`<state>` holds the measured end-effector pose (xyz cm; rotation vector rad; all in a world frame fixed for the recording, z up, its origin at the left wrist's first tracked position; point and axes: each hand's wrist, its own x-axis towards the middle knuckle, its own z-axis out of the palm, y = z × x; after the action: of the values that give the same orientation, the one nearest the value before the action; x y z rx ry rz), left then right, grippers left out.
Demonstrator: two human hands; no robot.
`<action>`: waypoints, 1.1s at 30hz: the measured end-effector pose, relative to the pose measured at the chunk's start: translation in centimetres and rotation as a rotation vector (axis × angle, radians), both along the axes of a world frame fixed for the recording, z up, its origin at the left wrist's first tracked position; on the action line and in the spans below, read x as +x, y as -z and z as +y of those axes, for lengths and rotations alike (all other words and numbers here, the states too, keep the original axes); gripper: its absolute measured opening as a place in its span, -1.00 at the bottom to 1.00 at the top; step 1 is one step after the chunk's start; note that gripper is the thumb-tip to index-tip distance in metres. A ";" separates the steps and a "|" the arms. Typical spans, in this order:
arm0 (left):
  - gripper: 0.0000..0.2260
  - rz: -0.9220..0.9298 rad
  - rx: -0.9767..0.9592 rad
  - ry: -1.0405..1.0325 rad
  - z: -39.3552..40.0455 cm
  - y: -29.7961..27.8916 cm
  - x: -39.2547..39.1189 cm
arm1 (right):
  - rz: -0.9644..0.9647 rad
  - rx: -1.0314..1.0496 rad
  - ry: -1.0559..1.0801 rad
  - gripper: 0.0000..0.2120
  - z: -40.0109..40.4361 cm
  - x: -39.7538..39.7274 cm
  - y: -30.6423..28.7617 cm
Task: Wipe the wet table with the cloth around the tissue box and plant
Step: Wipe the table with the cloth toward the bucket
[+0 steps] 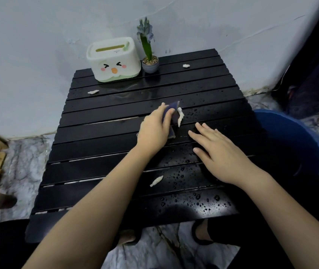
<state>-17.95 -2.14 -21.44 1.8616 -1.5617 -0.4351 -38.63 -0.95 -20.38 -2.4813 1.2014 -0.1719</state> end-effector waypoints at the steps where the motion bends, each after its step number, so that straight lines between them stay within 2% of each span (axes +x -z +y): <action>1: -0.77 0.129 -0.089 -0.071 -0.2 -0.2 0.7 | 0.003 0.004 0.010 -0.50 -0.1 -0.1 -0.1; 3: -0.78 0.261 -0.213 -0.212 -0.8 -0.6 2.9 | 0.008 0.014 0.028 -0.47 -0.4 -0.4 -0.2; 5: -0.76 0.243 -0.258 -0.320 -1.2 -1.4 5.4 | 0.020 0.022 0.041 -0.44 -0.8 -0.7 -0.3; 6: -0.74 0.196 -0.238 -0.360 -1.3 -1.6 6.7 | 0.027 0.025 0.048 -0.42 -1.1 -0.8 -0.4; 8: -0.62 0.061 -0.063 -0.393 -1.4 -1.0 9.2 | 0.044 0.027 0.069 -0.40 -1.7 -1.0 -0.5; 11: -0.47 -0.270 0.209 -0.220 -1.8 1.2 11.4 | 0.042 0.039 0.118 -0.38 -2.6 -1.7 -0.6; 12: -0.47 -0.363 0.232 -0.169 -2.1 1.7 11.3 | 0.031 0.057 0.134 -0.38 -2.9 -2.0 -0.6; 14: -0.49 -0.400 0.226 -0.129 -2.8 1.9 9.9 | 0.011 0.095 0.143 -0.39 -3.3 -2.5 -0.6; 17: -0.55 -0.322 0.204 -0.060 -4.5 1.4 6.0 | 0.005 0.101 0.131 -0.42 -3.6 -3.3 -0.5; 23: -0.63 -0.125 0.136 0.272 -8.0 0.9 -2.8 | -0.029 0.117 0.164 -0.44 -3.9 -4.1 -0.1; 25: -0.64 0.006 0.090 0.305 -8.7 0.4 -4.4 | -0.029 0.108 0.163 -0.44 -3.8 -4.0 0.0; 28: -0.76 0.451 0.046 0.211 -9.5 -1.0 -2.6 | -0.028 0.110 0.156 -0.44 -3.8 -4.1 0.0; 30: -0.79 0.641 0.046 0.112 -9.6 -1.8 0.6 | -0.024 0.113 0.153 -0.44 -3.7 -4.2 0.0; 31: -0.78 0.637 0.030 0.055 -9.3 -2.5 2.3 | -0.021 0.113 0.152 -0.43 -3.6 -4.2 -0.1; 33: -0.79 0.444 -0.005 -0.044 -8.6 -3.1 5.8 | -0.014 0.109 0.153 -0.43 -3.6 -4.1 -0.1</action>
<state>-12.11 -10.74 -18.30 1.6497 -1.2180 -0.7639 -42.73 -4.55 -20.32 -2.2924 1.3579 -0.1602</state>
